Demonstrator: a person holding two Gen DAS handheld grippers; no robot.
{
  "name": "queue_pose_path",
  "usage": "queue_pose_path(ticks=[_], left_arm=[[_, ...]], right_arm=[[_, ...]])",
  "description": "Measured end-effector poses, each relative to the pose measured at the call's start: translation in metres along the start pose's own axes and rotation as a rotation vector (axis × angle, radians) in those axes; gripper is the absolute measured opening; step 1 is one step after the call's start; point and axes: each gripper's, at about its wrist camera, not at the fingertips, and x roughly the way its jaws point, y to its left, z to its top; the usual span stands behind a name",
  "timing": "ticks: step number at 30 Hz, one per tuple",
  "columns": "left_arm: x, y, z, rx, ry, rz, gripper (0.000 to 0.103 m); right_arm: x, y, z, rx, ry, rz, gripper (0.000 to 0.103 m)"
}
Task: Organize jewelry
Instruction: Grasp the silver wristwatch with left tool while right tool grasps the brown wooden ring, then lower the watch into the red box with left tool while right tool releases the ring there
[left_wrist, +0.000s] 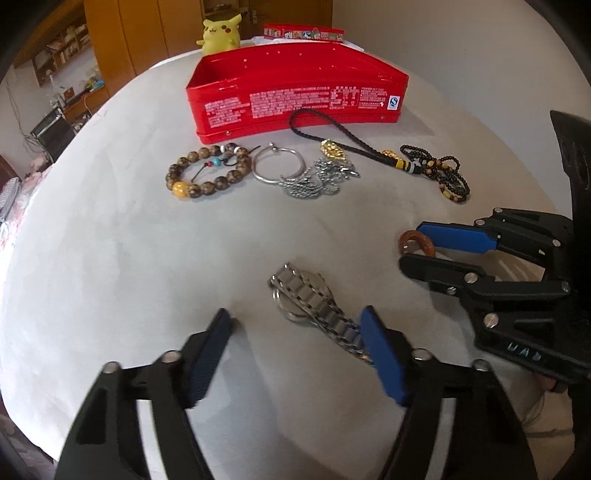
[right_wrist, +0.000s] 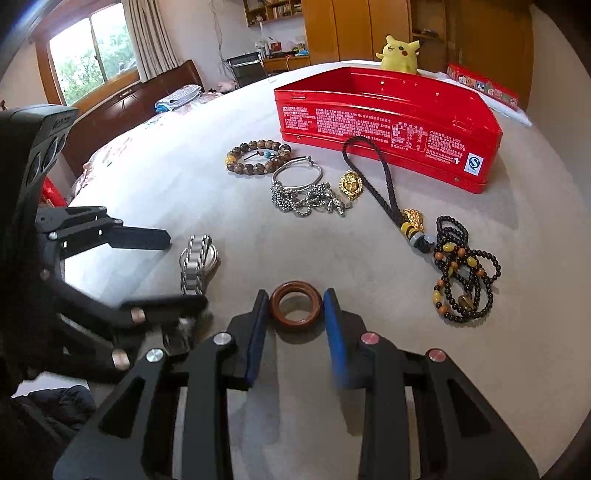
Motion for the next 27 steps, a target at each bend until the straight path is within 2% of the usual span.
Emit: queue_pose_path(ticks=[2,4,6,8,9,12,13,14,15,16,21,27], left_arm=[[-0.002,0.011,0.001,-0.008,0.008,-0.009,0.047],[-0.006,0.017,0.003,-0.017,0.009,-0.014,0.039],[-0.007,0.014,0.002,-0.007,0.029,-0.029,0.040],[-0.007,0.005,0.001,0.003,0.034,-0.030,0.056],[-0.005,0.000,0.000,0.008,0.033,-0.024,0.059],[-0.001,-0.007,0.000,-0.002,0.009,0.002,0.061],[-0.001,-0.007,0.001,-0.010,-0.002,-0.001,0.050],[-0.001,-0.008,0.001,-0.006,-0.009,0.006,0.033],[0.000,-0.008,0.001,0.000,-0.014,0.020,0.023],[-0.001,-0.008,0.002,-0.001,-0.015,0.012,0.017],[-0.009,-0.006,0.001,-0.001,-0.029,-0.011,0.015],[-0.037,-0.004,0.009,0.013,-0.098,-0.027,0.015]], right_arm=[[-0.001,-0.001,-0.001,0.003,-0.003,0.005,0.029],[-0.002,-0.003,-0.002,0.008,-0.007,0.010,0.029],[-0.003,-0.004,-0.003,0.010,-0.009,0.013,0.029],[-0.003,-0.004,-0.003,0.011,-0.010,0.015,0.029],[-0.003,-0.004,-0.003,0.012,-0.011,0.015,0.029],[-0.003,-0.005,-0.004,0.014,-0.013,0.018,0.029],[-0.004,-0.005,-0.004,0.015,-0.014,0.017,0.029],[-0.004,-0.005,-0.004,0.016,-0.014,0.018,0.029],[-0.004,-0.006,-0.004,0.017,-0.015,0.019,0.029],[-0.004,-0.006,-0.004,0.018,-0.015,0.020,0.029],[-0.004,-0.006,-0.004,0.019,-0.013,0.016,0.029],[-0.012,-0.006,0.000,0.034,-0.021,-0.005,0.029]])
